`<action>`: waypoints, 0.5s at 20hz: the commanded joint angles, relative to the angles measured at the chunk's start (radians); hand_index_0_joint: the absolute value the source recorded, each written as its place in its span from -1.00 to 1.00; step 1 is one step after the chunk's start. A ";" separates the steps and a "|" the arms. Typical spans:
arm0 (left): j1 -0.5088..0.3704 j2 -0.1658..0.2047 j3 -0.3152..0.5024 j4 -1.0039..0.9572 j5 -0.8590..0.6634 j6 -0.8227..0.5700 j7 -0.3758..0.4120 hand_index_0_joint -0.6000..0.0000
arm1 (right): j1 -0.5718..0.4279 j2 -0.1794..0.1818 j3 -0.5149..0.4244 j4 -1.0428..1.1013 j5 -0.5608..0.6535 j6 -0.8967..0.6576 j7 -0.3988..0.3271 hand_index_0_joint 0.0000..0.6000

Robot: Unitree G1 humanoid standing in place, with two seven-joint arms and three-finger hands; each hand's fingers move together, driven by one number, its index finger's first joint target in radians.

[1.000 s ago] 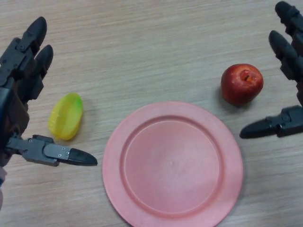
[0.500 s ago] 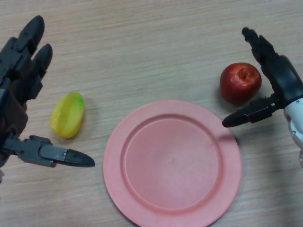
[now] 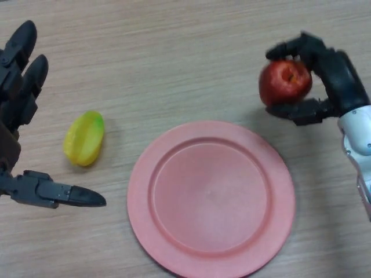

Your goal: Pick up the red apple and place it on the plate

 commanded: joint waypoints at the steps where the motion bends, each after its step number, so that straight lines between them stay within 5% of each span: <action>1: -0.018 0.029 0.087 -0.060 -0.019 -0.151 0.012 1.00 | 0.063 0.030 -0.010 -0.291 0.132 0.072 0.094 1.00; 2: -0.013 0.026 0.088 -0.063 -0.018 -0.153 0.010 1.00 | 0.169 0.066 0.016 -0.513 0.220 0.240 0.159 1.00; 4: -0.010 0.023 0.087 -0.064 -0.015 -0.158 0.009 1.00 | 0.298 0.086 0.088 -0.690 0.212 0.313 0.188 1.00; 10: -0.010 0.022 0.079 -0.073 -0.010 -0.142 0.003 1.00 | 0.462 0.100 0.211 -0.704 0.079 0.134 0.253 1.00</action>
